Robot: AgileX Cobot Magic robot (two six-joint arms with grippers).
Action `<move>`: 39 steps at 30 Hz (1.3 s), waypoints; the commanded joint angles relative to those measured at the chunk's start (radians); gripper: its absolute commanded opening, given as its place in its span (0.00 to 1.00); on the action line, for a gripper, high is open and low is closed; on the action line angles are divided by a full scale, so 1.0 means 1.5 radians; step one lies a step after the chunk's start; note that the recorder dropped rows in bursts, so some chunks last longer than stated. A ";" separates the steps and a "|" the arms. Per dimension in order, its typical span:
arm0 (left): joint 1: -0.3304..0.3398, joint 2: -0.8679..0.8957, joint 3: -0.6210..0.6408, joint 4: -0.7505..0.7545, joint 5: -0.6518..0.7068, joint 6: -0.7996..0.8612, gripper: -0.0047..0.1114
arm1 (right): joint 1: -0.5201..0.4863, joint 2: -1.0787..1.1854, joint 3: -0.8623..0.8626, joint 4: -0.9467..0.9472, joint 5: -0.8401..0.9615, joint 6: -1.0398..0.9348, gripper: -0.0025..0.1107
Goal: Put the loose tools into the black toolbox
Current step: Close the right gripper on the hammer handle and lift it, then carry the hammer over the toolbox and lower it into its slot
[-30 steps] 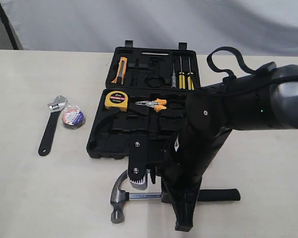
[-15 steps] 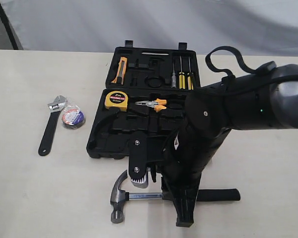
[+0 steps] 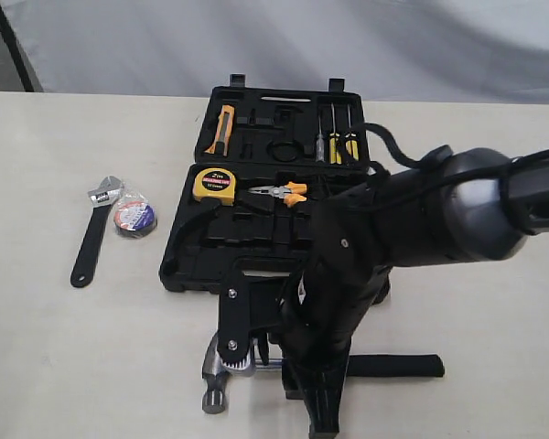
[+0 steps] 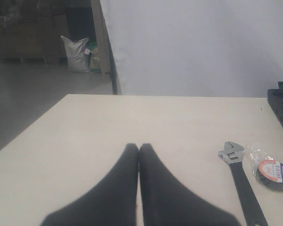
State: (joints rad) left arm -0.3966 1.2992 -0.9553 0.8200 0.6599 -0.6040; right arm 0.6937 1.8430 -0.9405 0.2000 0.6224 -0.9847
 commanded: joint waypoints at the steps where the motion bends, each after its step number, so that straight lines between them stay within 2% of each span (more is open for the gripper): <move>1: 0.002 -0.005 0.006 -0.009 -0.011 -0.007 0.05 | 0.004 0.026 0.000 -0.019 -0.019 0.026 0.39; 4: 0.002 -0.005 0.006 -0.009 -0.011 -0.007 0.05 | 0.004 0.044 0.000 -0.019 -0.012 0.040 0.34; 8: 0.002 -0.005 0.006 -0.009 -0.011 -0.007 0.05 | 0.004 0.054 0.000 -0.022 -0.005 0.040 0.05; 9: 0.002 -0.005 0.006 -0.009 -0.011 -0.007 0.05 | 0.004 0.054 0.000 -0.024 -0.005 0.043 0.02; 13: 0.002 -0.005 0.006 -0.009 -0.011 -0.007 0.05 | 0.004 0.044 -0.020 -0.024 0.011 0.043 0.02; 20: 0.002 -0.005 0.006 -0.009 -0.011 -0.007 0.05 | 0.004 -0.024 -0.104 -0.024 0.120 0.056 0.02; 29: 0.002 -0.005 0.006 -0.009 -0.011 -0.007 0.05 | 0.001 -0.088 -0.193 -0.067 0.120 0.058 0.02; 34: 0.002 -0.005 0.006 -0.009 -0.011 -0.007 0.05 | -0.036 -0.073 -0.208 -0.068 0.075 0.063 0.02; 39: 0.002 -0.005 0.006 -0.009 -0.011 -0.007 0.05 | -0.110 -0.050 -0.208 -0.023 0.016 0.066 0.02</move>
State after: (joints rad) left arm -0.3966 1.2992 -0.9553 0.8200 0.6599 -0.6040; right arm 0.5859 1.7533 -1.2414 0.1246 0.7055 -0.8930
